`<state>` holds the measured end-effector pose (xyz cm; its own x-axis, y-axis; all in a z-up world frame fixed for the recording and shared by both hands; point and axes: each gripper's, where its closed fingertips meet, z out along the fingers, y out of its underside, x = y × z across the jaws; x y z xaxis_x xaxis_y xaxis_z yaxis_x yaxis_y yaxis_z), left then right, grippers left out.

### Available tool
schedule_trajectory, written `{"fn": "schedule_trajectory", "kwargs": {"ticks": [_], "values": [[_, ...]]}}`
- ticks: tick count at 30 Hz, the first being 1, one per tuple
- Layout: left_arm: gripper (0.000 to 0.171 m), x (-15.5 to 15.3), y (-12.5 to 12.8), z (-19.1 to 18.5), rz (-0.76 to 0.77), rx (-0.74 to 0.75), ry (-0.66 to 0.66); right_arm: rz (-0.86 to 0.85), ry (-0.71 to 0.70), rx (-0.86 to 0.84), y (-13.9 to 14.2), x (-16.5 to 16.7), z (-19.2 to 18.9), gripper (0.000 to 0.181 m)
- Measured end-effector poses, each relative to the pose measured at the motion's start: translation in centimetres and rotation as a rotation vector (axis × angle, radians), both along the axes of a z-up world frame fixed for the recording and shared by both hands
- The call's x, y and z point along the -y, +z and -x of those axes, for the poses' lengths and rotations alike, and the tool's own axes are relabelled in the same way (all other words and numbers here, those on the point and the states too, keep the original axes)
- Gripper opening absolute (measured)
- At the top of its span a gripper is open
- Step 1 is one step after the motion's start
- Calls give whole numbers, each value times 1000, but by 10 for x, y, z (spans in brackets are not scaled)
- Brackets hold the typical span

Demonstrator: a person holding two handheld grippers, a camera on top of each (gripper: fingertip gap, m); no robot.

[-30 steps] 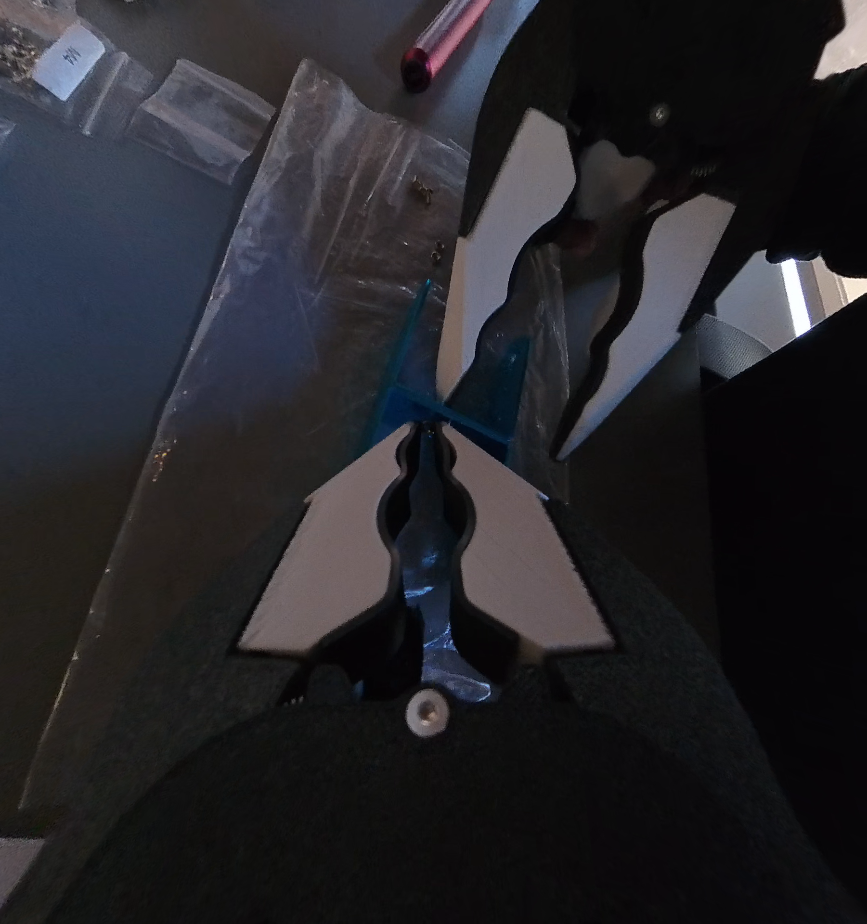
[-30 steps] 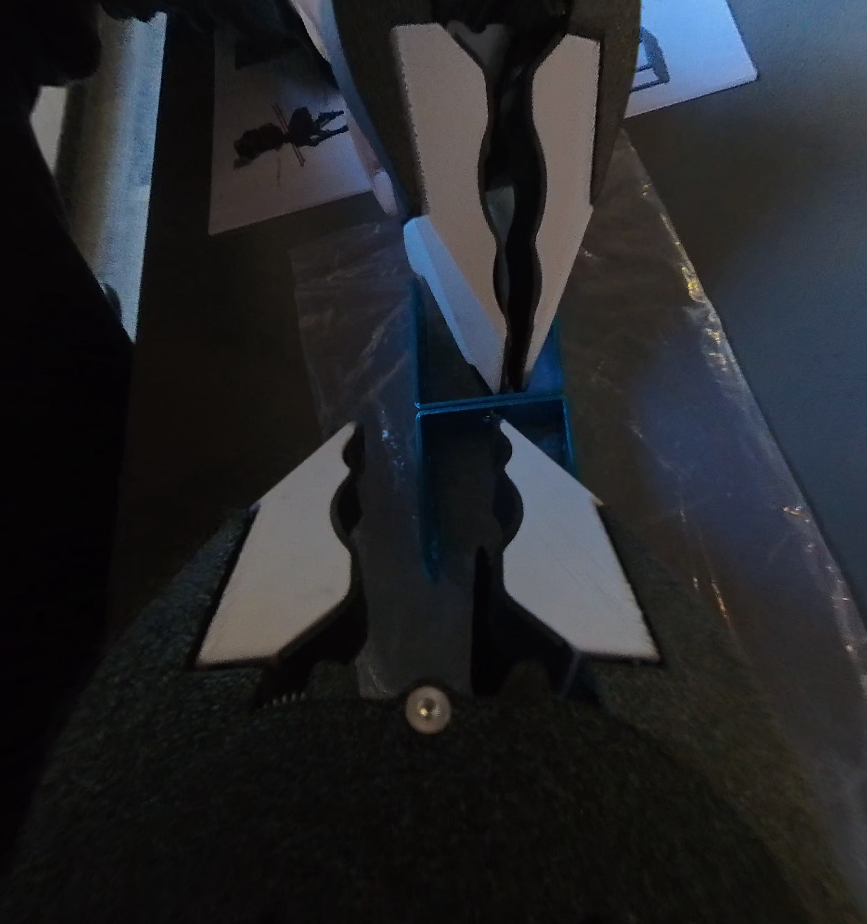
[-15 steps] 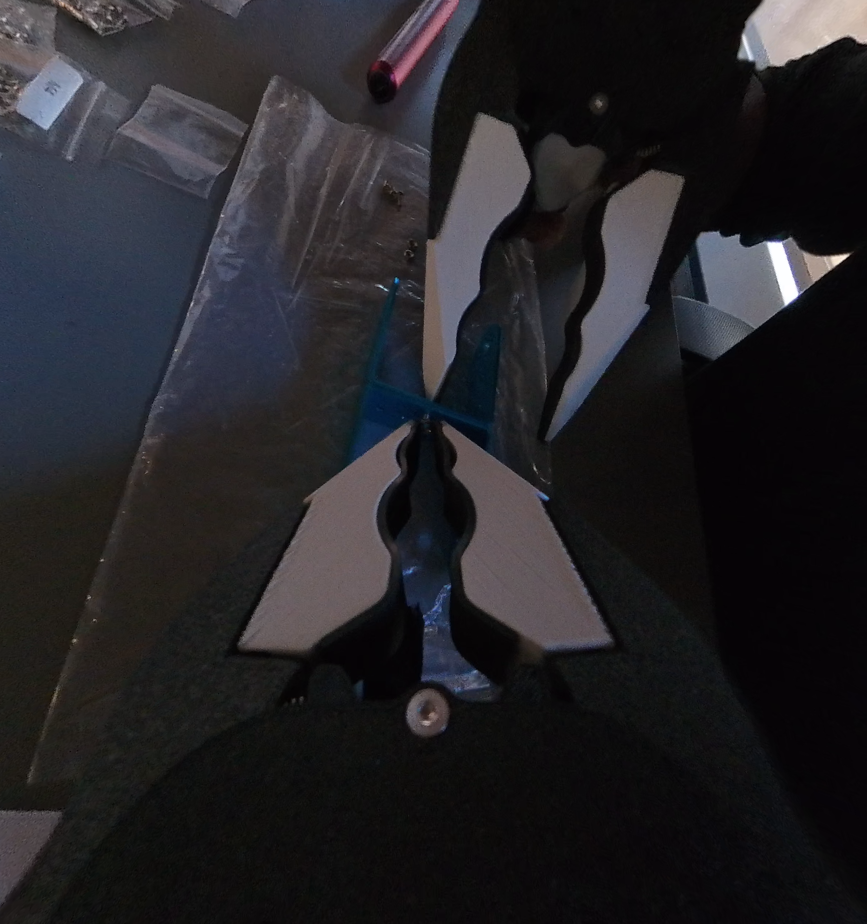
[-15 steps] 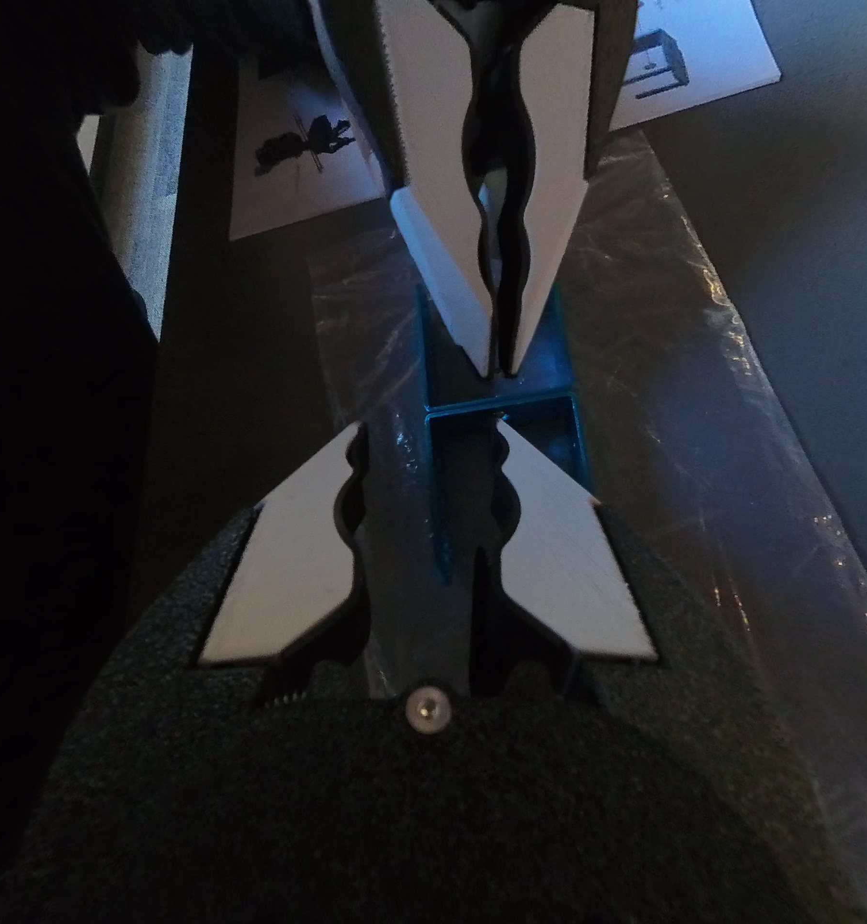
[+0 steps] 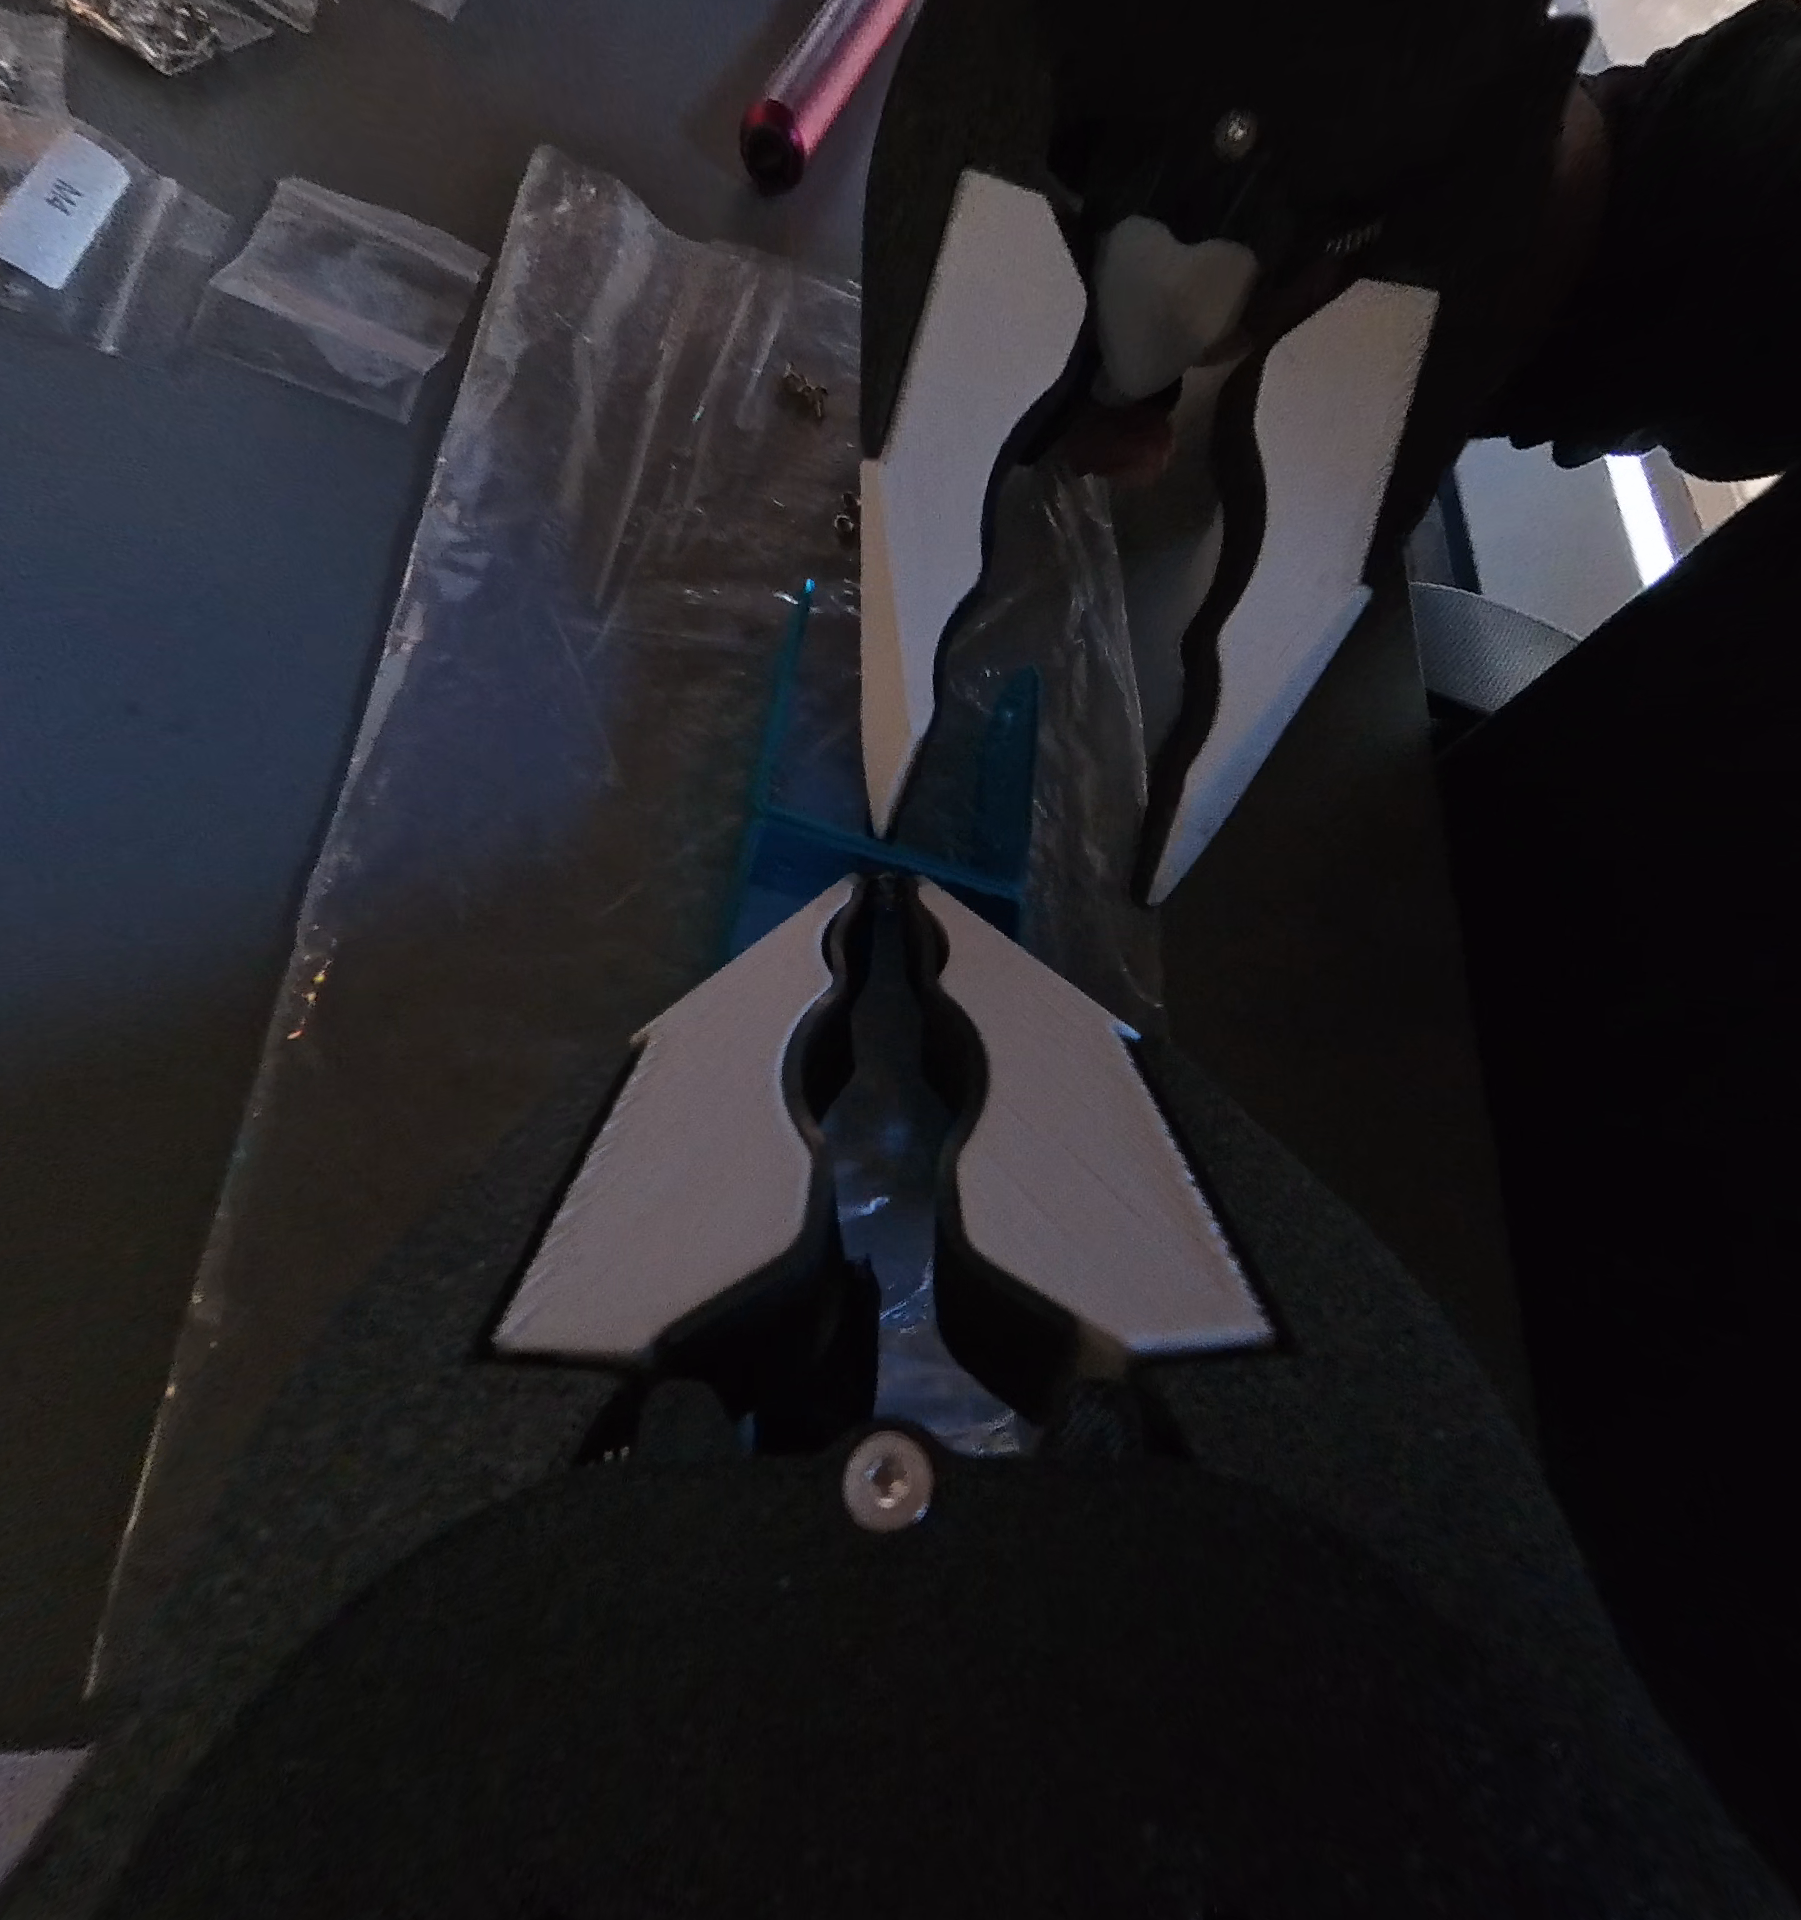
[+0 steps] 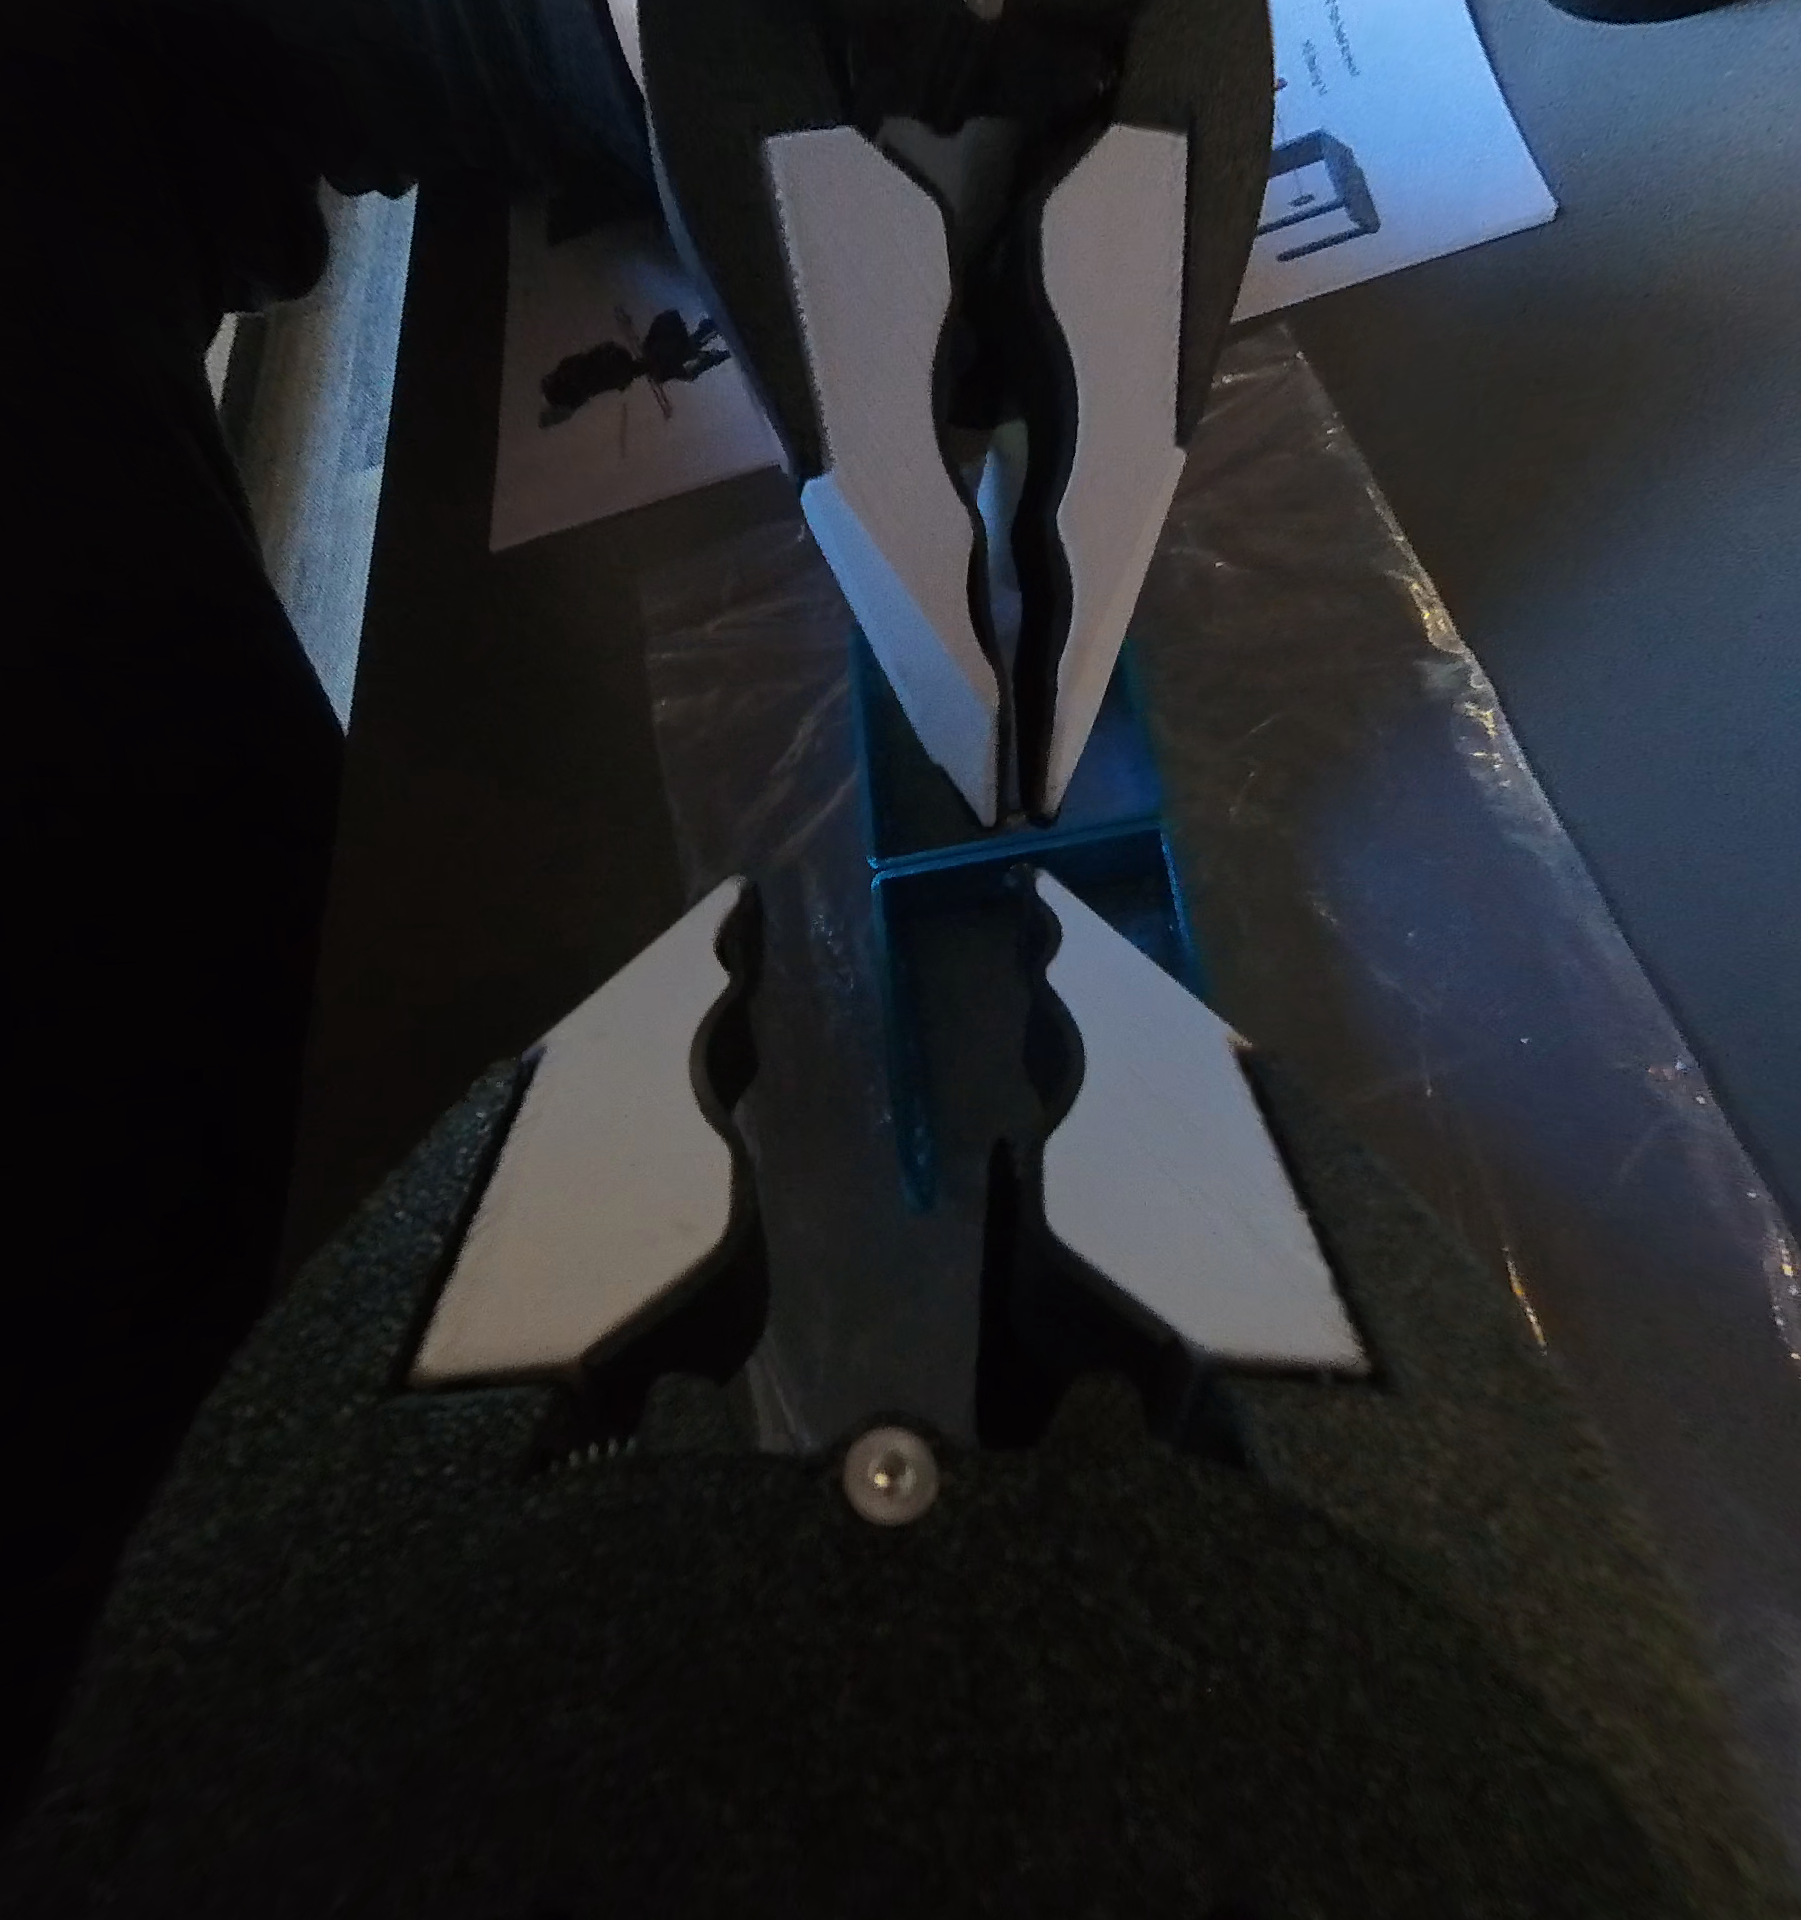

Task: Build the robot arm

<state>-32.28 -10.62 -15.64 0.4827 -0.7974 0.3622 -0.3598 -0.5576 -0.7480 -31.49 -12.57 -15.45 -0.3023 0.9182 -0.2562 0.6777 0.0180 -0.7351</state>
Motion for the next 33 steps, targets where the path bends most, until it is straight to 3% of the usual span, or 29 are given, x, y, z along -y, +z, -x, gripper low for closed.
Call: {"fn": "schedule_trajectory", "kwargs": {"ticks": [26,33], "values": [[4,2,-4,-4,25,1,-25,10,10,21,-3,1,-2,47],[4,1,-4,-5,-134,-98,-61,19,8,25,-3,1,-3,47]]}}
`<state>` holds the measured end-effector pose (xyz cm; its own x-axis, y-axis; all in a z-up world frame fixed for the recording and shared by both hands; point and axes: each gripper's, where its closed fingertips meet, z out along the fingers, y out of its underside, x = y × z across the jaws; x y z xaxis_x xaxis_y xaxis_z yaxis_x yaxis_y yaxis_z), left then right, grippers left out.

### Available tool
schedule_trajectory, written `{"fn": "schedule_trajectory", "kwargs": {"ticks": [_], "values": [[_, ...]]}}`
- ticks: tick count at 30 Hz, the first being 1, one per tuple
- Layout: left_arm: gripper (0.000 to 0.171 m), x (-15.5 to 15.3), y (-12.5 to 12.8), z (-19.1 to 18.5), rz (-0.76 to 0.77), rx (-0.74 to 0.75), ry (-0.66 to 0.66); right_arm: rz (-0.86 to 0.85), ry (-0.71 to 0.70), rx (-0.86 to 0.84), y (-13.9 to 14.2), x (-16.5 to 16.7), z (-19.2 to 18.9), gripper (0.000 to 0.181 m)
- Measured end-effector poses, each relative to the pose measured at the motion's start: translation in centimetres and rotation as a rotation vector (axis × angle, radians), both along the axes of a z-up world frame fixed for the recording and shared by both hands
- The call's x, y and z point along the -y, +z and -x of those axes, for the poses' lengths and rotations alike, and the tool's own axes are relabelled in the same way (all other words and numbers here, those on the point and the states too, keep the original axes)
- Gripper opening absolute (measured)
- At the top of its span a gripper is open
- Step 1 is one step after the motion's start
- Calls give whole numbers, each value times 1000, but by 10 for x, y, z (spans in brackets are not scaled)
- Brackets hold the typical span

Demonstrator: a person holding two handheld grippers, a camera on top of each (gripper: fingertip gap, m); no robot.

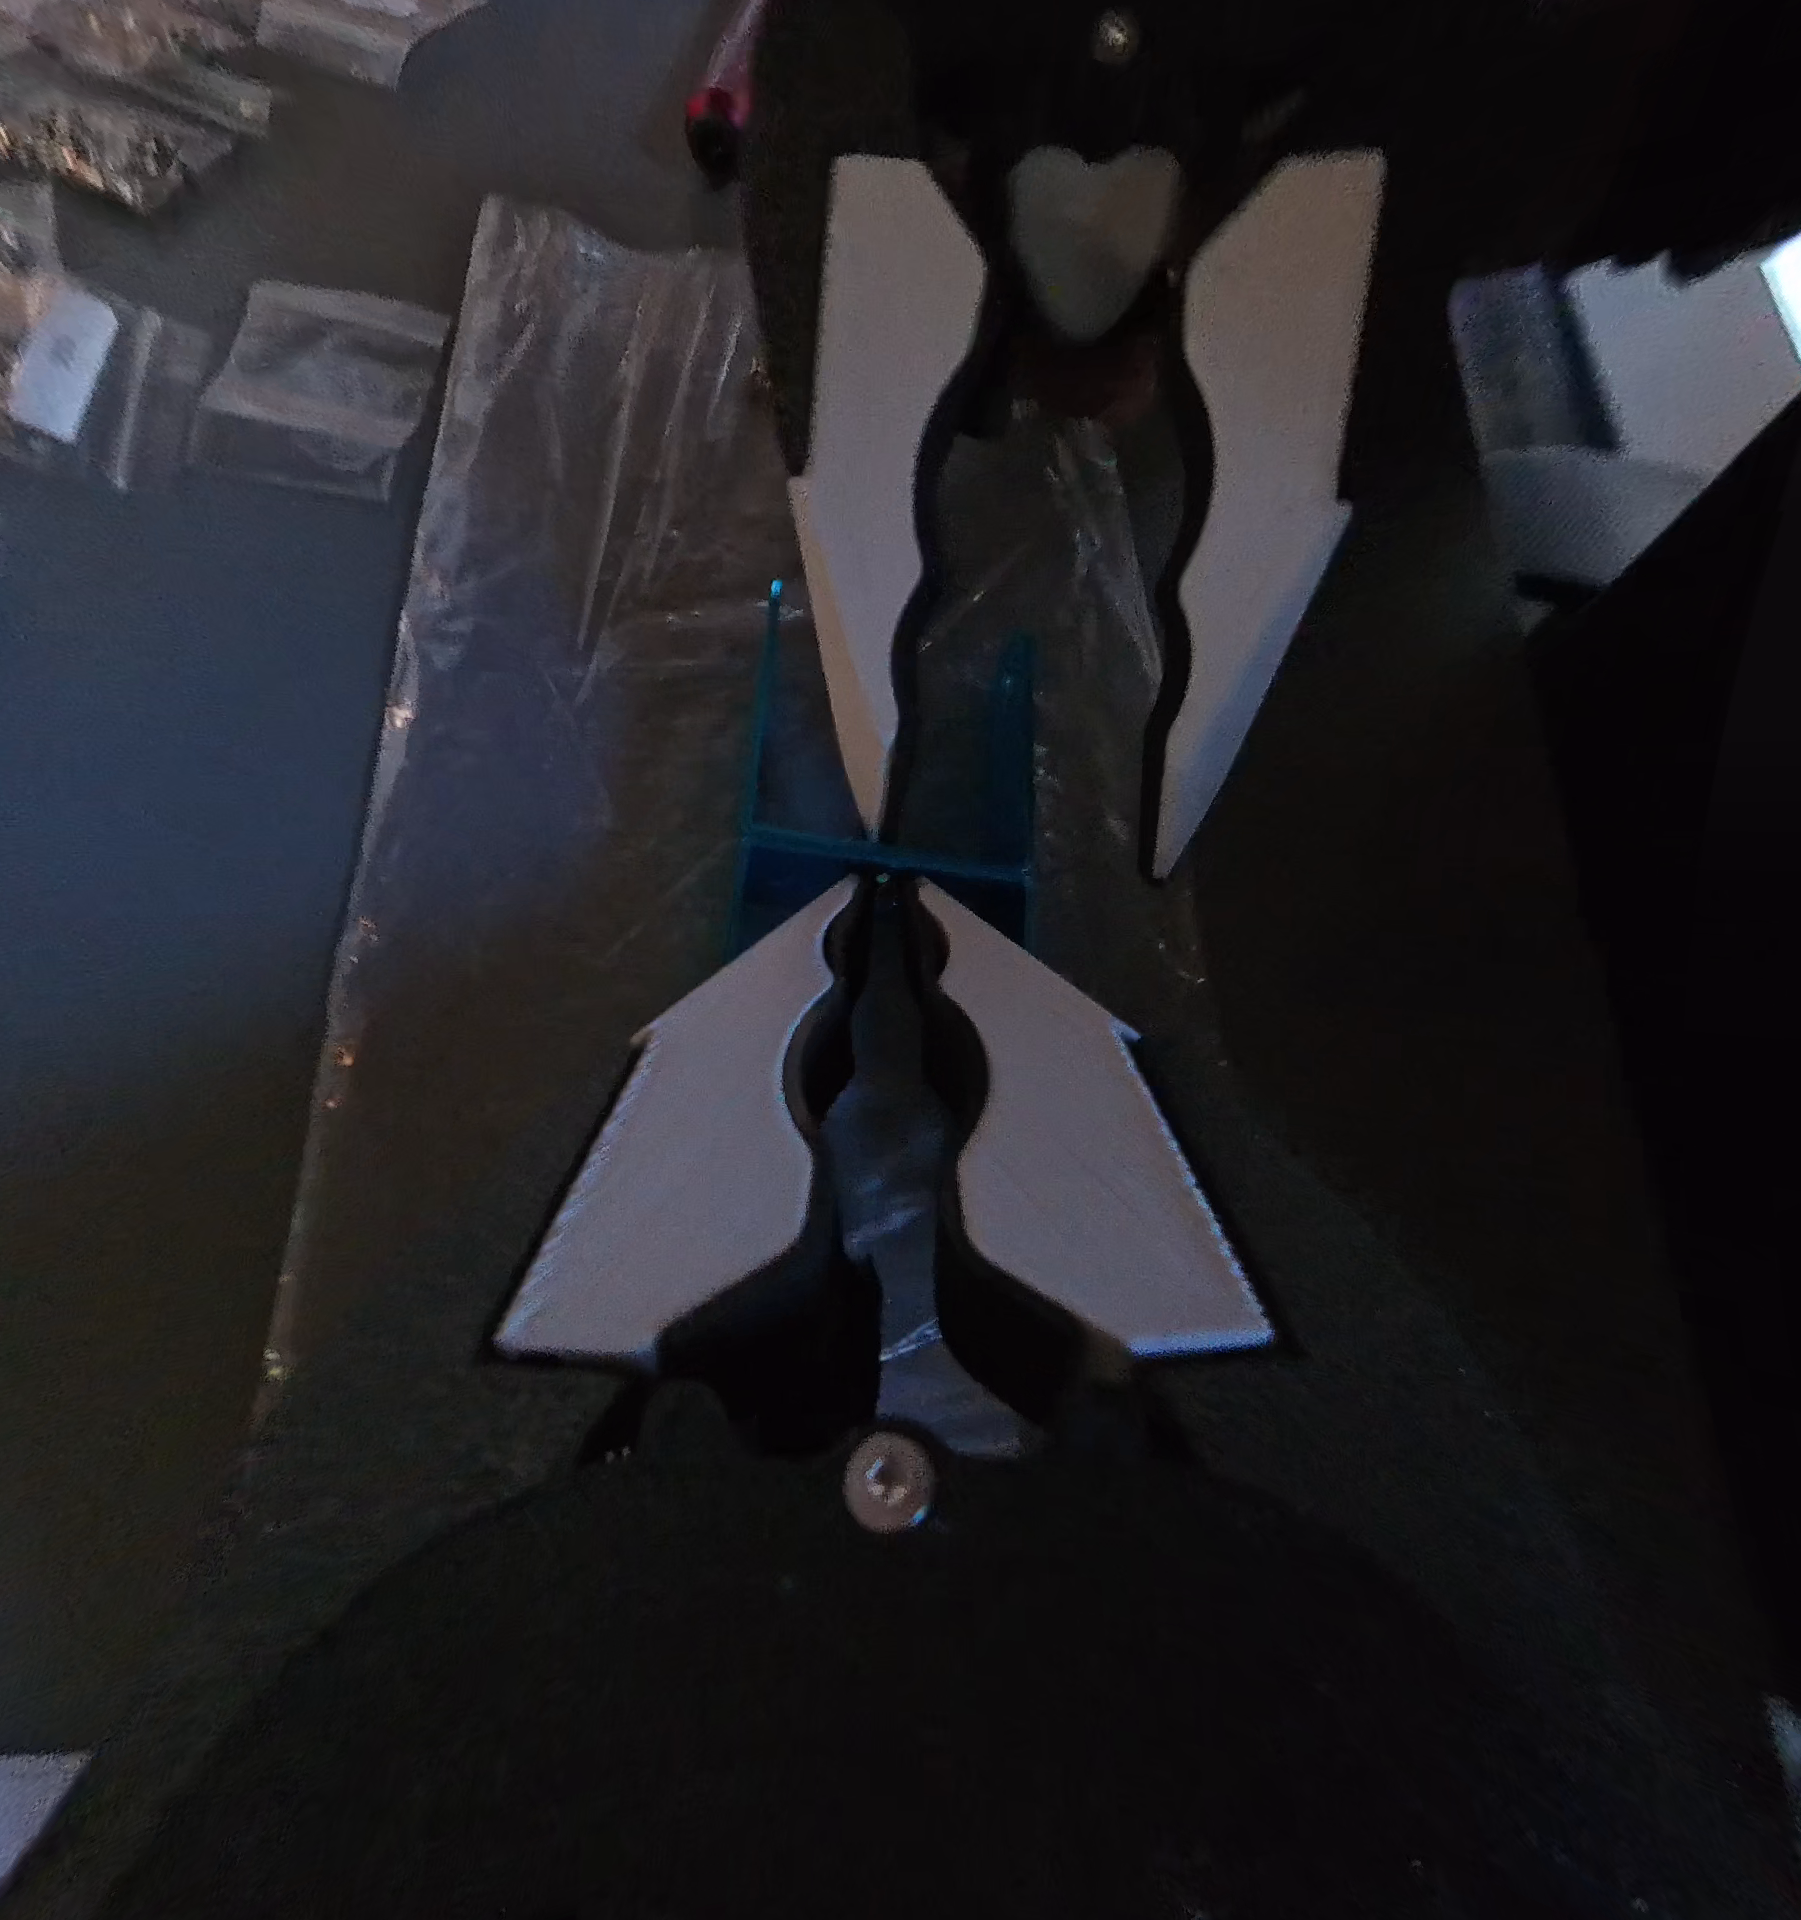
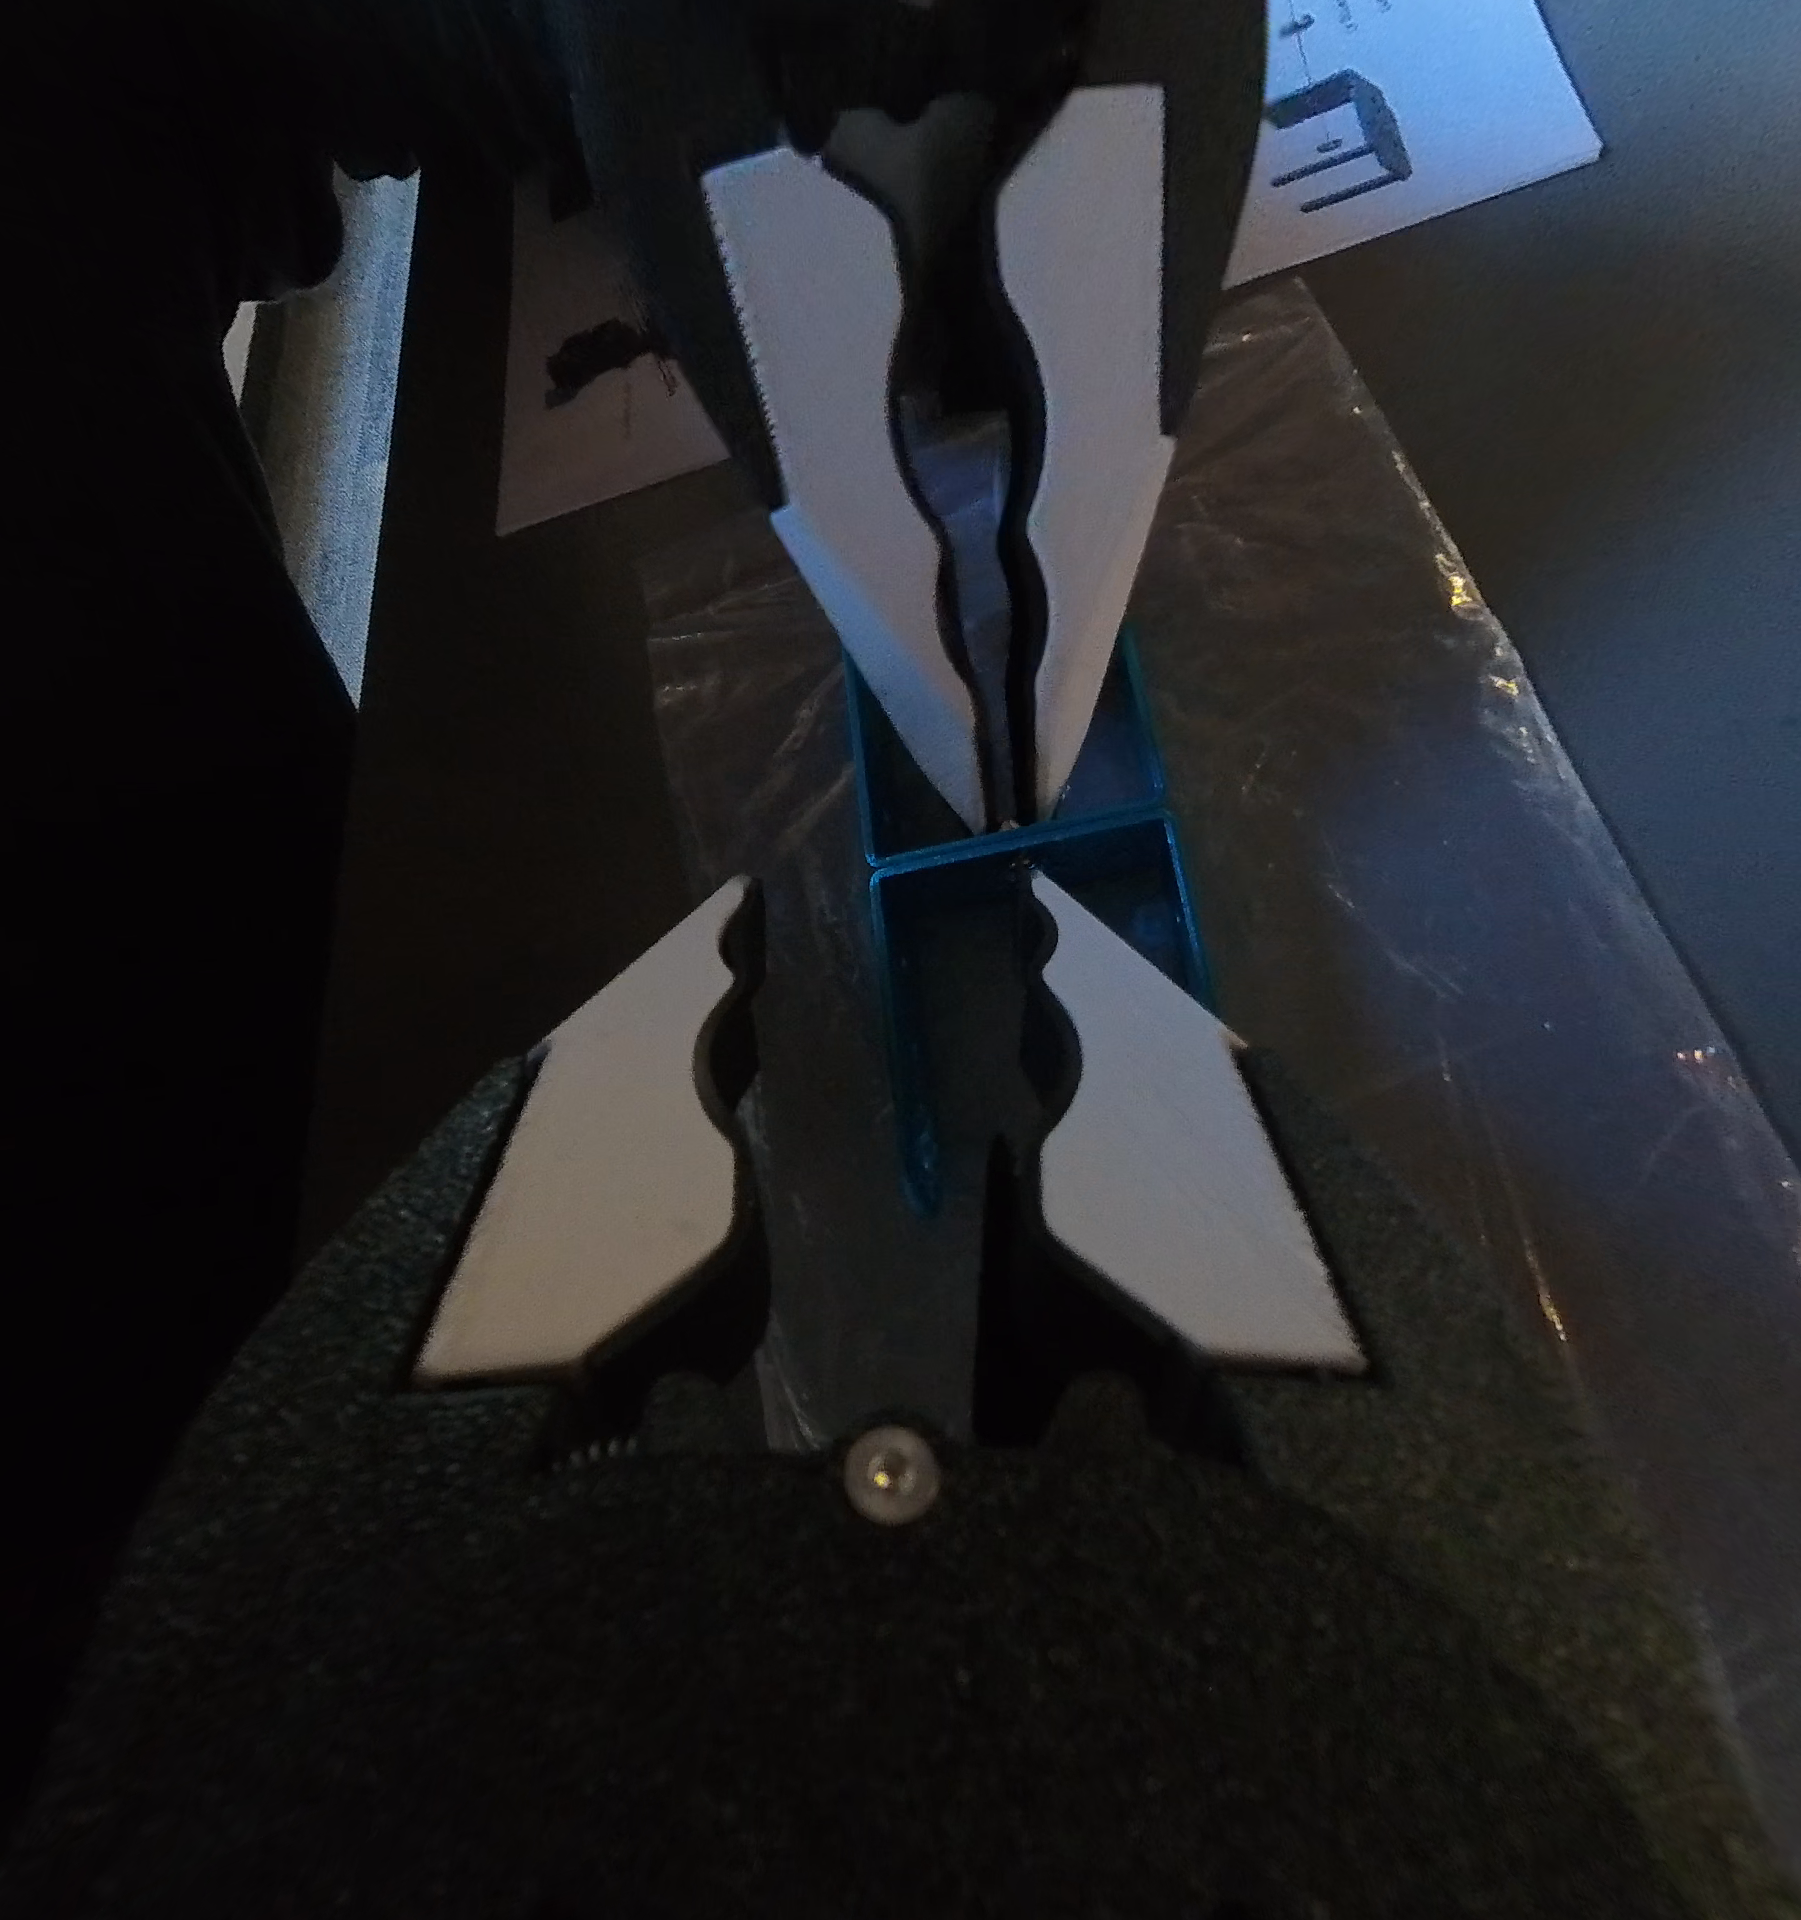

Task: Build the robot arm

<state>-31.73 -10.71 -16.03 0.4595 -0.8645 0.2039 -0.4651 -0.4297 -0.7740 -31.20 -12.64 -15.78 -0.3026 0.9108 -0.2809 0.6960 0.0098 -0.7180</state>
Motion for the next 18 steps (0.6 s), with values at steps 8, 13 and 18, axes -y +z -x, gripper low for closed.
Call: {"fn": "schedule_trajectory", "kwargs": {"ticks": [8,13,18], "values": [[3,-3,-3,1,-472,-294,-114,16,-3,-1,1,0,0,48],[3,-4,-1,0,-687,-394,-155,25,-7,-2,2,-2,-1,44],[3,-5,-1,1,-696,-405,-147,32,-8,-3,2,-2,0,45]]}}
